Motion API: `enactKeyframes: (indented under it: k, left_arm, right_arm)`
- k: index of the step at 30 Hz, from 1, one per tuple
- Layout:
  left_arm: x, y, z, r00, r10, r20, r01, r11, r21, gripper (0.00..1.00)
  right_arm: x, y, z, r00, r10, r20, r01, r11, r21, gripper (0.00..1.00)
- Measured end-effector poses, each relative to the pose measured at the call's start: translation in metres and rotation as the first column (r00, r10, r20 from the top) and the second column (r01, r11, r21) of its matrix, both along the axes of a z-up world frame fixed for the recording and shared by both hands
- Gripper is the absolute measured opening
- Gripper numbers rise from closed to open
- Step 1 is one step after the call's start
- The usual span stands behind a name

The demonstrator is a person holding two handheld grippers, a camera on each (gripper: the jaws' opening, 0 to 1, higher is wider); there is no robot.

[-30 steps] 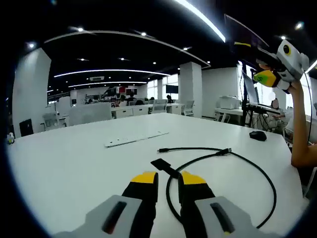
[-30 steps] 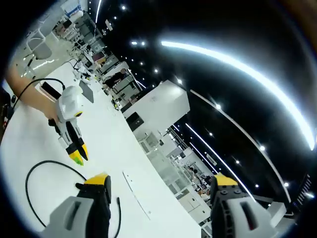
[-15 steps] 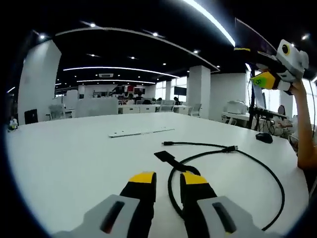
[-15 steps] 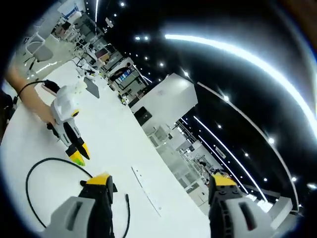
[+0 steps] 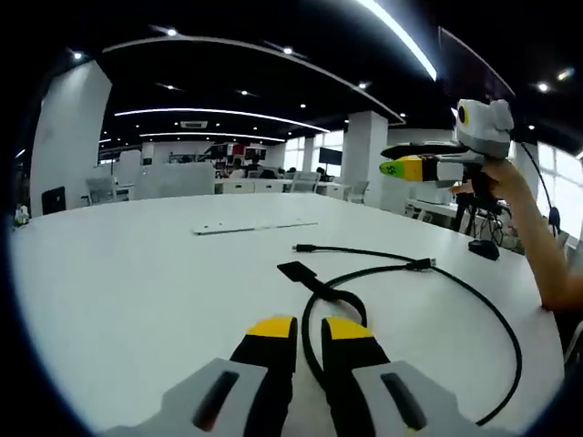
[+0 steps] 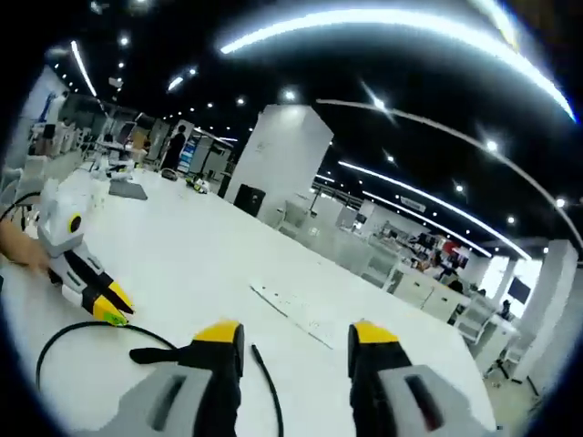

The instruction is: Find the charging cable on the desk, coil it up and secure with Velcro.

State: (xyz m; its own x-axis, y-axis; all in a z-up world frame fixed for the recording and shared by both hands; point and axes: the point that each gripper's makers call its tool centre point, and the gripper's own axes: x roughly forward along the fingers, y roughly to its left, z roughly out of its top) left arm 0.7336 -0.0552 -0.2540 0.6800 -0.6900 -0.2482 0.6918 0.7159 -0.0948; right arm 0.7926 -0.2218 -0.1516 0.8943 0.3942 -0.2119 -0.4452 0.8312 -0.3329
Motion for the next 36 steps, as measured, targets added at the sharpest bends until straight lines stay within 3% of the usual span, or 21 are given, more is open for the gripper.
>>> enactKeyframes:
  k: [2,8,12,17,23,28,36]
  left_arm:
    - [0.000,-0.001,-0.003,1.000,-0.002,-0.020,0.002,1.000,-0.009,0.12]
    - [-0.001,-0.003,-0.011,0.999,-0.016,-0.052,0.017,1.000,0.005,0.12]
    - [0.001,-0.002,-0.019,0.997,-0.008,-0.072,0.009,1.000,0.022,0.11]
    - [0.001,0.000,-0.018,0.996,-0.002,-0.086,0.002,1.000,0.001,0.11]
    - [0.001,0.001,-0.018,0.996,0.002,-0.091,-0.003,1.000,-0.006,0.11]
    - [0.000,0.000,-0.018,0.996,-0.011,-0.091,0.011,1.000,-0.004,0.10]
    - [-0.001,-0.001,-0.019,0.996,-0.021,-0.083,0.021,1.000,0.003,0.10]
  right_arm:
    - [0.008,0.002,-0.018,1.000,0.002,-0.031,-0.003,1.000,-0.026,0.47]
    - [0.029,0.017,-0.043,0.999,0.028,-0.046,-0.031,0.997,-0.070,0.42]
    - [0.053,0.036,-0.071,0.991,0.052,-0.121,-0.062,0.995,-0.082,0.32]
    - [0.065,0.048,-0.093,0.983,0.073,-0.167,-0.097,0.985,-0.143,0.32]
    - [0.073,0.048,-0.105,0.980,0.064,-0.188,-0.093,0.985,-0.148,0.31]
    - [0.075,0.048,-0.107,0.977,0.076,-0.198,-0.099,0.989,-0.108,0.28]
    - [0.072,0.046,-0.116,0.974,0.070,-0.213,-0.100,0.986,-0.134,0.28]
